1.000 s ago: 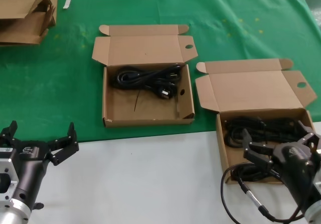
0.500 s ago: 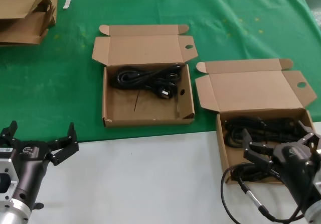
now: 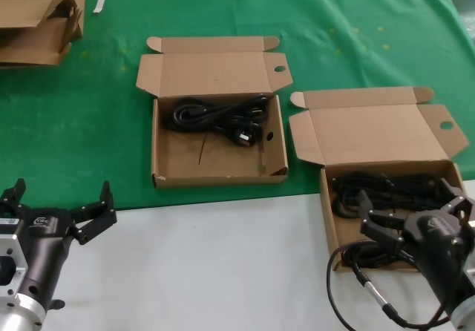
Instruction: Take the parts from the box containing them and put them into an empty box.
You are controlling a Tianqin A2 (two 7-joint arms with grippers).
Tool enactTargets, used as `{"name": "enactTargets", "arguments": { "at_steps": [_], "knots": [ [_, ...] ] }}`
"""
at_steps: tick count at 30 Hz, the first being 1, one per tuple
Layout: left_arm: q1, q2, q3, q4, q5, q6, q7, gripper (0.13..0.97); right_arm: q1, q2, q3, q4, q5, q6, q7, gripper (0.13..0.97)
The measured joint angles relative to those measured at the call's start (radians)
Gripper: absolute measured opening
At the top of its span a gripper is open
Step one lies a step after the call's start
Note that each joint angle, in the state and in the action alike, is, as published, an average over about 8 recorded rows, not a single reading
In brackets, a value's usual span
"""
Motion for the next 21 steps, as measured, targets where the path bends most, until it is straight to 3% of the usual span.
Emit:
{"name": "enactTargets", "arguments": {
  "at_steps": [21],
  "knots": [
    [0.0, 0.0, 0.0, 0.0, 0.0, 0.0, 0.0, 0.966, 0.0, 0.0, 0.0, 0.0, 0.0, 0.0, 0.0, 0.966]
  ]
}}
